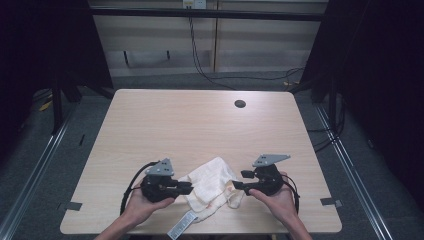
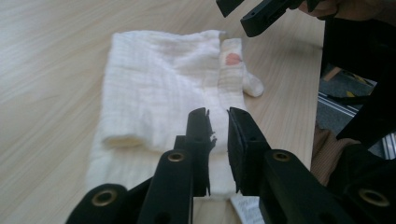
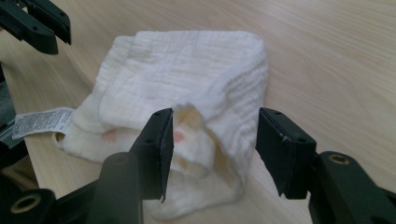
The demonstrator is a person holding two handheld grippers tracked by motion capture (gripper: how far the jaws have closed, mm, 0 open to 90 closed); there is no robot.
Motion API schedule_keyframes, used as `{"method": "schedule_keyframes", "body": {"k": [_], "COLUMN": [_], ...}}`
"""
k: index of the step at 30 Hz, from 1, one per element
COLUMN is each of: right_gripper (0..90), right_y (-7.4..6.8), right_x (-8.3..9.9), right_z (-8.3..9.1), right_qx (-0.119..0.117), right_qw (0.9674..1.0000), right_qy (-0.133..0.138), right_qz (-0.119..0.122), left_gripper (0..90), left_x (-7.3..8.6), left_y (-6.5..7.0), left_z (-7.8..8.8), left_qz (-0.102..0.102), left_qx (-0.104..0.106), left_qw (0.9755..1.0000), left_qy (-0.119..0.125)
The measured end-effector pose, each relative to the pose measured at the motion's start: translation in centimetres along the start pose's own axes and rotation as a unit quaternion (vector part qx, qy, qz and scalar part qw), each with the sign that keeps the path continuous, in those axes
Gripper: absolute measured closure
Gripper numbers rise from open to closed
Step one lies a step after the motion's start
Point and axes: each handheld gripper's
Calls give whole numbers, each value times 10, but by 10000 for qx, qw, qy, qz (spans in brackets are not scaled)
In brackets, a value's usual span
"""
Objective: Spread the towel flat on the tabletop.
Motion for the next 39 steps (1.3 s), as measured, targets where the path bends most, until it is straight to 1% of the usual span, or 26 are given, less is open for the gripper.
{"method": "schedule_keyframes", "body": {"k": [1,2,3,4,6,7,9,11,13,14,15,17,18,20,21,22,23,24,25,28,33,34,36,37,38,39], "right_gripper": [465,464,462,461,461,461,460,457,451,450,450,445,440,442,444,444,442,442,441,439,441,441,440,441,441,440], "right_y": [1,3,4,6,7,7,7,7,7,8,8,8,9,10,11,11,11,11,11,11,9,9,9,9,9,8], "right_x": [4,8,12,14,17,17,17,17,18,19,20,21,21,22,22,23,23,23,23,24,24,24,25,25,24,24], "right_z": [1,2,2,3,5,6,6,6,6,5,4,4,4,4,3,3,4,4,4,3,1,0,-1,-1,-1,0], "right_qx": [8,28,64,65,60,58,77,70,87,70,75,71,73,63,43,45,51,53,62,41,-3,-19,-19,-27,-24,-22], "right_qw": [10000,10000,9999,9998,9998,9998,9997,9998,9998,9998,9998,9998,9998,9998,9998,9998,9999,9998,9998,9998,9998,9999,9998,9998,9998,9998], "right_qy": [-2,-13,-26,-27,17,30,58,67,31,15,8,-20,-13,-16,-28,-26,-20,-24,-27,-59,-141,-144,-164,-179,-174,-170], "right_qz": [-51,-76,-124,-166,-195,-203,-216,-185,-187,-187,-209,-202,-199,-195,-186,-183,-162,-176,-193,-164,-104,-92,-72,-80,-66,-60], "left_gripper": [762,723,667,665,666,683,724,757,753,736,722,699,675,662,652,658,680,706,734,791,787,774,782,791,795,825], "left_x": [0,2,5,8,11,12,13,15,18,19,19,20,20,20,20,20,20,20,20,20,18,17,16,16,16,16], "left_y": [1,2,3,4,6,7,8,11,12,12,11,11,11,12,11,10,10,10,8,3,-3,-4,-4,-5,-5,-5], "left_z": [-7,-13,-17,-21,-27,-28,-30,-35,-40,-43,-44,-48,-51,-56,-59,-60,-61,-60,-59,-56,-50,-49,-48,-47,-46,-46], "left_qz": [41,47,52,75,-49,-122,-131,-205,-275,-262,-298,-380,-434,-423,-454,-462,-337,-360,-331,-162,33,65,53,101,106,75], "left_qx": [40,-32,-2,97,174,219,305,292,221,216,224,154,173,138,120,105,76,44,59,216,325,303,314,369,377,346], "left_qw": [10000,10000,10000,9999,9998,9996,9994,9991,9989,9989,9987,9988,9986,9983,9981,9981,9989,9987,9988,9991,9994,9994,9994,9992,9992,9994], "left_qy": [-25,-20,-2,20,-121,-129,-110,-222,-300,-309,-355,-277,-266,-376,-408,-385,-313,-352,-367,-325,-151,-126,-95,-77,-65,-61]}}
Point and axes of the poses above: each handheld gripper's, and its own axes: z roughly backward along the jaws, x roughly out of its underside, y roughly to its right
